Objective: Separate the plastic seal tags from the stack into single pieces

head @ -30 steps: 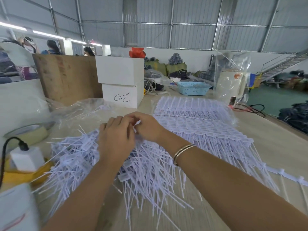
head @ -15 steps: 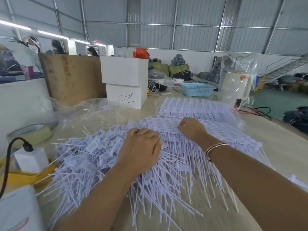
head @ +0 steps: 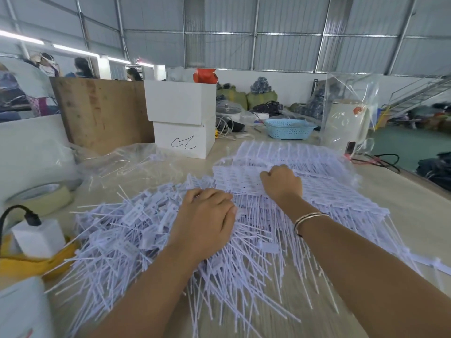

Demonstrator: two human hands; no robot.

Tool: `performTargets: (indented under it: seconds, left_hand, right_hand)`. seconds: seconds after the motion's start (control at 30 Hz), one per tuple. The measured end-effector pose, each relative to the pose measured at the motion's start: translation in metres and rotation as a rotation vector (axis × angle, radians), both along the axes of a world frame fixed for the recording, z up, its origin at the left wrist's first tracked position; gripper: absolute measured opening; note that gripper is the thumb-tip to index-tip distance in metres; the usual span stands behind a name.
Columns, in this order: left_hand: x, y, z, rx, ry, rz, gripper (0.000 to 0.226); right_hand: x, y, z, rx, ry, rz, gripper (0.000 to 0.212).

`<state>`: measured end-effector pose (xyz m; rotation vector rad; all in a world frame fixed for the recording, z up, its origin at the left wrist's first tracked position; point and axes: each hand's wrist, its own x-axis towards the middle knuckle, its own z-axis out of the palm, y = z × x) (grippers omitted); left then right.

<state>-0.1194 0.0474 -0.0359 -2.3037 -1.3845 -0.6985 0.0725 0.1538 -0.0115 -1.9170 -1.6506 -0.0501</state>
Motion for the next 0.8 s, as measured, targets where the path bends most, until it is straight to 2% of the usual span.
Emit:
performTargets:
  seconds: [0.17, 0.3, 0.37, 0.5, 0.6, 0.67, 0.73, 0.8]
  left_hand:
    - [0.000, -0.002, 0.000, 0.016, -0.087, -0.029, 0.053]
    - [0.001, -0.001, 0.002, -0.048, -0.499, -0.091, 0.037]
    - [-0.001, 0.000, 0.002, -0.051, -0.606, -0.092, 0.032]
    - [-0.004, 0.002, 0.001, -0.019, -0.434, 0.018, 0.037]
    - [-0.001, 0.001, -0.002, 0.003, -0.266, 0.094, 0.034]
    - [0.000, 0.000, -0.003, 0.012, -0.211, 0.106, 0.031]
    - [0.000, 0.002, -0.004, 0.010, -0.193, 0.105, 0.031]
    - [-0.001, 0.002, -0.004, 0.022, -0.176, 0.105, 0.031]
  right_hand:
    - [0.013, -0.044, 0.009, 0.275, 0.178, 0.105, 0.043]
    - [0.020, -0.095, 0.004, 0.267, 0.161, 0.235, 0.039]
    - [0.024, -0.119, -0.005, 0.235, 0.139, 0.283, 0.034]
    - [0.040, -0.158, -0.015, 0.173, 0.117, 0.320, 0.031]
    - [0.043, -0.170, -0.012, -0.002, -0.117, 0.358, 0.032]
    - [0.037, -0.167, -0.004, -0.058, -0.226, 0.363, 0.043]
    - [0.027, -0.157, 0.007, 0.049, -0.191, 0.392, 0.050]
    - [0.014, -0.142, 0.017, 0.285, -0.103, 0.436, 0.045]
